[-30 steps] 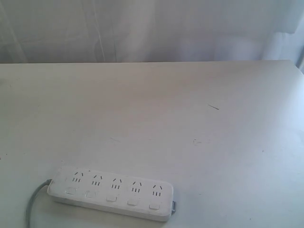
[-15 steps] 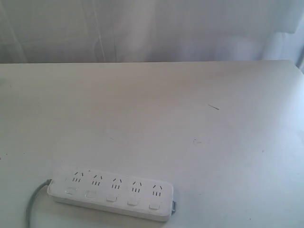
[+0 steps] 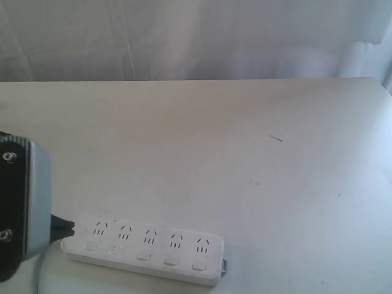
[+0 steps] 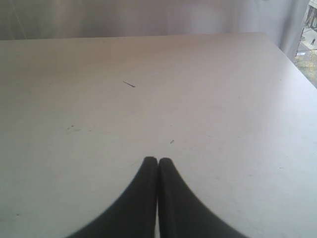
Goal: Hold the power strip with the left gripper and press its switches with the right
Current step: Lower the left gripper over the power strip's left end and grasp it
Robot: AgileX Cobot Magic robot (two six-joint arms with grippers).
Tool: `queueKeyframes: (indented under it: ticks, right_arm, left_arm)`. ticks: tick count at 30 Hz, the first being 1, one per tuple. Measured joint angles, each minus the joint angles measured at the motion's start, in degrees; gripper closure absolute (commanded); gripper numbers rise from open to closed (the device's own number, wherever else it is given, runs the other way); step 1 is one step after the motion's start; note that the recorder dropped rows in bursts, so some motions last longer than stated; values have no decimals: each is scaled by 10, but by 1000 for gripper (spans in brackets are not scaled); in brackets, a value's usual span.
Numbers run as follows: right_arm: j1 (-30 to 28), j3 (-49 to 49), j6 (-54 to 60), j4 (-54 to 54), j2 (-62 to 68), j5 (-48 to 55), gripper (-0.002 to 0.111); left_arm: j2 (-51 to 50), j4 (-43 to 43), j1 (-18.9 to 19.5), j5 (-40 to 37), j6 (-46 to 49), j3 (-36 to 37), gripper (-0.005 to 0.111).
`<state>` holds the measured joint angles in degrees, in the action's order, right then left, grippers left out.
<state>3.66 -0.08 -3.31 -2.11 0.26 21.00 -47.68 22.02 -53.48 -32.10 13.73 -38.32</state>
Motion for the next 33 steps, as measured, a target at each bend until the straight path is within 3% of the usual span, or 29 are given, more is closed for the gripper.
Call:
queueKeyframes:
  ticks: [6,13,17,22,24,30,33]
  right_arm:
    - [0,0,-1,0,0,0,108]
    - [0,0,-1,0,0,0,108]
    - [0,0,-2,0,0,0,108]
    - [0,0,-2,0,0,0,108]
    - [0,0,-2,0,0,0,108]
    - [0,0,-2,0,0,0,108]
    - [0,0,-2,0,0,0,108]
  left_arm:
    - [-42,2,-7,-11,107,-6,107]
    - [-63,20,-7,-11,134,-6,104]
    - [-64,8,-7,-11,136,-6,81]
    - [-64,-67,-7,-11,137,-6,28]
    - [-64,-87,-7,-11,137,-6,14]
    - [-64,-97,-7,-12,136,-6,13]
    - [-72,-44,-7,-22,103,-6,13]
